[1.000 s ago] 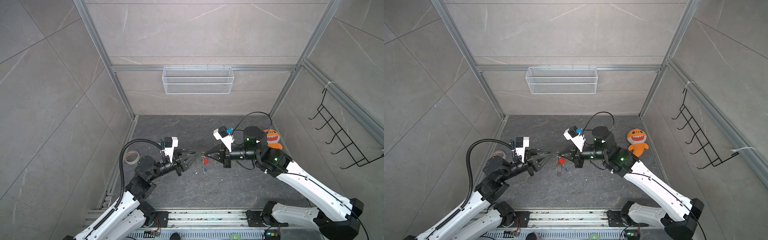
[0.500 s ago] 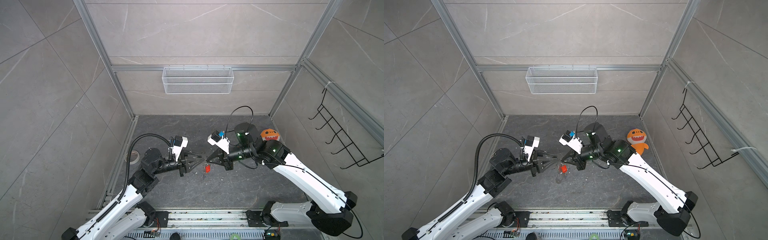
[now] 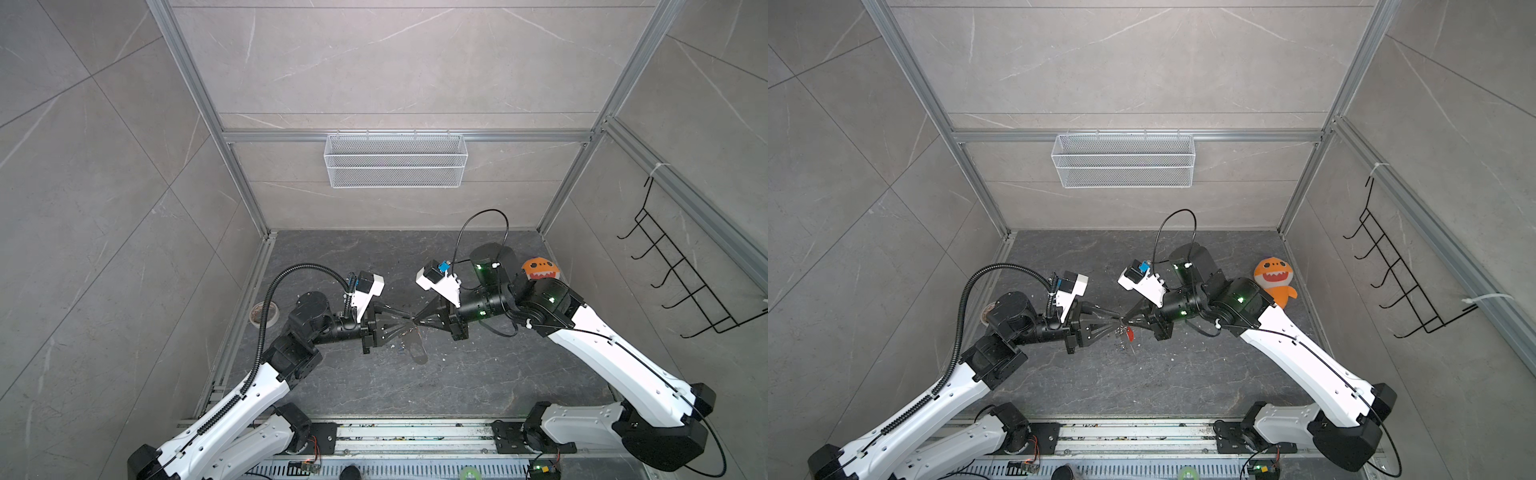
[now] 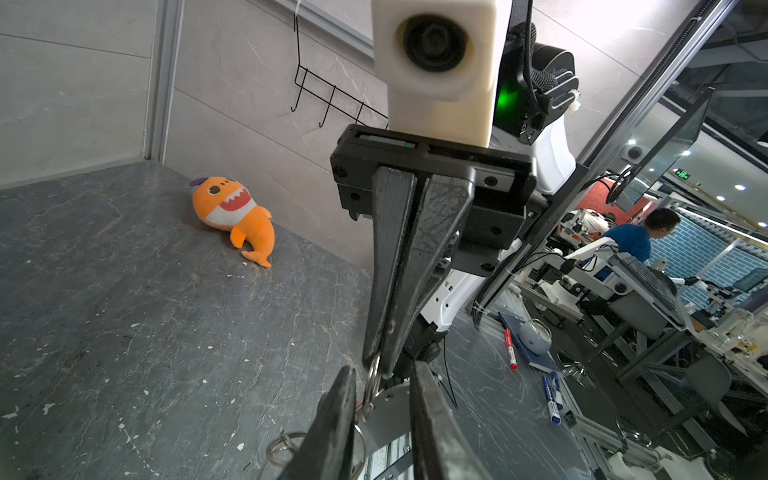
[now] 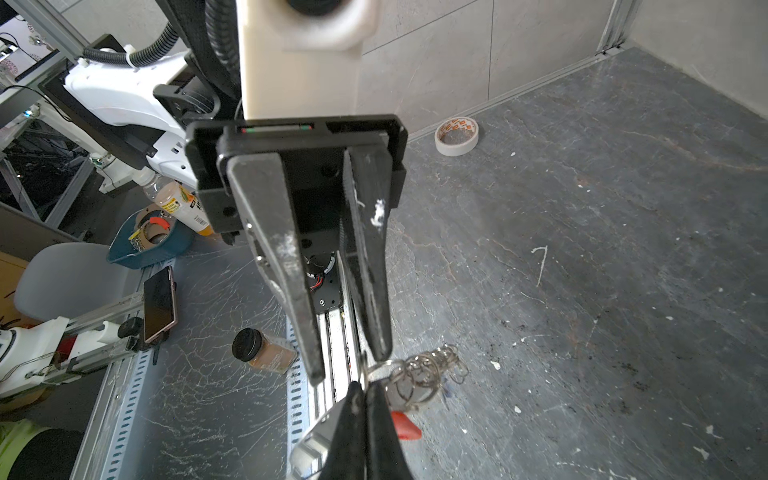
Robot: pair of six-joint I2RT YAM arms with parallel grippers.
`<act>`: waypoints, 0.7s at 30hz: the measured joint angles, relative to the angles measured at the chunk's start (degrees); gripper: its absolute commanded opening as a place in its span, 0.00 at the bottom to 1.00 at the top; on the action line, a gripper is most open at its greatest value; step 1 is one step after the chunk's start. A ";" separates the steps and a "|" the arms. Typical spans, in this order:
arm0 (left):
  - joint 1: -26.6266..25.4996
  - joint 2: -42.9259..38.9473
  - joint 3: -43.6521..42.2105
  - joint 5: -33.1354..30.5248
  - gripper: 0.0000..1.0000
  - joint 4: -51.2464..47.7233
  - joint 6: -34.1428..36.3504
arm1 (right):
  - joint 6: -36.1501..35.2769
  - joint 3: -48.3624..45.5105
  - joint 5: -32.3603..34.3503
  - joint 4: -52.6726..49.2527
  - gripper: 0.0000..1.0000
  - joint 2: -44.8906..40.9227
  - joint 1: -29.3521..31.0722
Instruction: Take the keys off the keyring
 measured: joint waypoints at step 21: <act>-0.13 -1.44 -2.43 -5.27 0.00 5.35 -0.92 | 6.29 -4.35 -0.57 10.97 0.38 -2.45 0.04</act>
